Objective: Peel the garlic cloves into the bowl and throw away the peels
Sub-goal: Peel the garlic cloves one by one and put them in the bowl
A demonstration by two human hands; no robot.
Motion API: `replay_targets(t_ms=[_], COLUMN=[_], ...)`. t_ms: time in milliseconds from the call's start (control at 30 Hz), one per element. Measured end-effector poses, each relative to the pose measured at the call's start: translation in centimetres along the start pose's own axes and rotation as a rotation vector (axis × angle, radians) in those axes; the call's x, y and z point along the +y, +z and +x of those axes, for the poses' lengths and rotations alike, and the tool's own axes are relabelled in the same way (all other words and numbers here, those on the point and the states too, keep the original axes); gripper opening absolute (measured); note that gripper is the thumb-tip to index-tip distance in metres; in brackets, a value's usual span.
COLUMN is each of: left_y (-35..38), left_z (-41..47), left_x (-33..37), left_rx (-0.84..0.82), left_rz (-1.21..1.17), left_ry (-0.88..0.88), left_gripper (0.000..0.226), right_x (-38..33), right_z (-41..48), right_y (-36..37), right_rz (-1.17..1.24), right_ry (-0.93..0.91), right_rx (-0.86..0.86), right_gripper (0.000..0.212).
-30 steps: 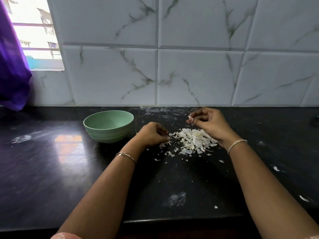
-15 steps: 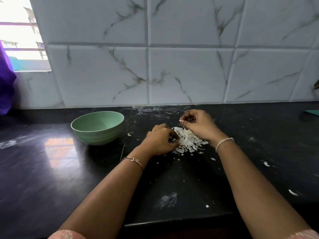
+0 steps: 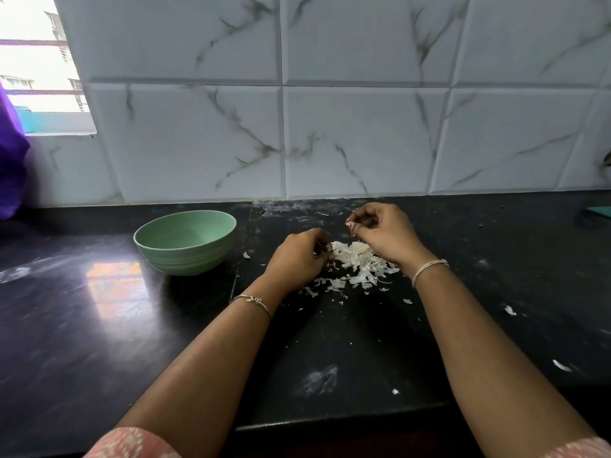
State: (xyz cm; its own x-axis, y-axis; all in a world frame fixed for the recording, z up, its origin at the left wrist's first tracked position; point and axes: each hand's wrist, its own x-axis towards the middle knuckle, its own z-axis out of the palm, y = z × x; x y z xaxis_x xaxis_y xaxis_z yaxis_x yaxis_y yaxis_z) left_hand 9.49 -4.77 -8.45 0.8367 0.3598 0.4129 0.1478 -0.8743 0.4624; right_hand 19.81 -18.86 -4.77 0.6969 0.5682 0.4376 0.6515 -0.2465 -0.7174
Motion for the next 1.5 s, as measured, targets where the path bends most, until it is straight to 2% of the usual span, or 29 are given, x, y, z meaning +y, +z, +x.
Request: replay_targets(t_ms=[100,233,367,467,533,667,800,867,933,1033,1167,1267,1367,1500], left_y=[-0.1,-0.4,-1.1,-2.0,-2.7,-3.5,-3.5,-3.7,-4.1,-5.0,-6.0,-6.4,-6.3,-5.9], left_z=[0.3,0.4,0.4,0.4,0.5,0.7,1.0,1.2,1.4,1.1,0.7,0.6,0.4,0.7], left_x=[-0.2,-0.2,-0.5,-0.9,-1.6,-3.4,-3.4,-3.3,-3.1,-2.5,-2.2,-2.7,-3.0,-3.5], left_rx=[-0.014,-0.071,0.008,0.066,0.089,0.084,0.047,0.026,-0.001,-0.025,0.015,0.057,0.075,0.152], left_rz=[-0.042,-0.036,-0.101,-0.251,-0.324,-0.327,-0.364,-0.363,-0.394,-0.552,-0.634,-0.662,-0.678,-0.537], left_ry=[-0.015,-0.015,-0.042,-0.113,-0.193,-0.218,-0.189,-0.211,-0.247,-0.315,-0.399,-0.421,-0.411,-0.314], left_gripper=[0.016,0.025,0.013,0.021,0.023,0.018,0.007,0.011,0.026,0.041,0.055,0.055,0.048,0.029], right_x=[0.1,-0.3,-0.4,-0.6,-1.2,-3.2,-4.8,-5.0,-4.7,-4.1,-2.0,-1.1,-2.0,-4.3], right_z=[0.1,-0.2,-0.3,-0.2,-0.6,-2.8,-4.9,-6.0,-7.0,-7.1,-5.2,-4.1,-4.0,-4.2], right_y=[-0.1,-0.4,-0.6,-0.8,-1.2,0.1,3.2,4.5,5.5,5.7,5.0,4.3,4.3,7.4], right_rz=[0.071,0.194,0.229,0.285,0.385,0.416,0.236,0.149,0.089,-0.028,-0.194,-0.311,-0.349,-0.34], right_ry=[0.028,0.076,0.105,0.155,0.16,-0.041,-0.182,-0.236,-0.299,-0.358,-0.3,-0.23,-0.258,-0.363], right_rx=[-0.003,-0.049,-0.089,-0.142,-0.31,-0.771,-0.948,-0.953,-0.938,-0.871,-0.742,-0.611,-0.508,-0.586], right_gripper=[0.017,0.017,0.015,0.01,0.009,0.008,0.01,0.01,0.011,0.013,0.008,0.006,0.007,0.012])
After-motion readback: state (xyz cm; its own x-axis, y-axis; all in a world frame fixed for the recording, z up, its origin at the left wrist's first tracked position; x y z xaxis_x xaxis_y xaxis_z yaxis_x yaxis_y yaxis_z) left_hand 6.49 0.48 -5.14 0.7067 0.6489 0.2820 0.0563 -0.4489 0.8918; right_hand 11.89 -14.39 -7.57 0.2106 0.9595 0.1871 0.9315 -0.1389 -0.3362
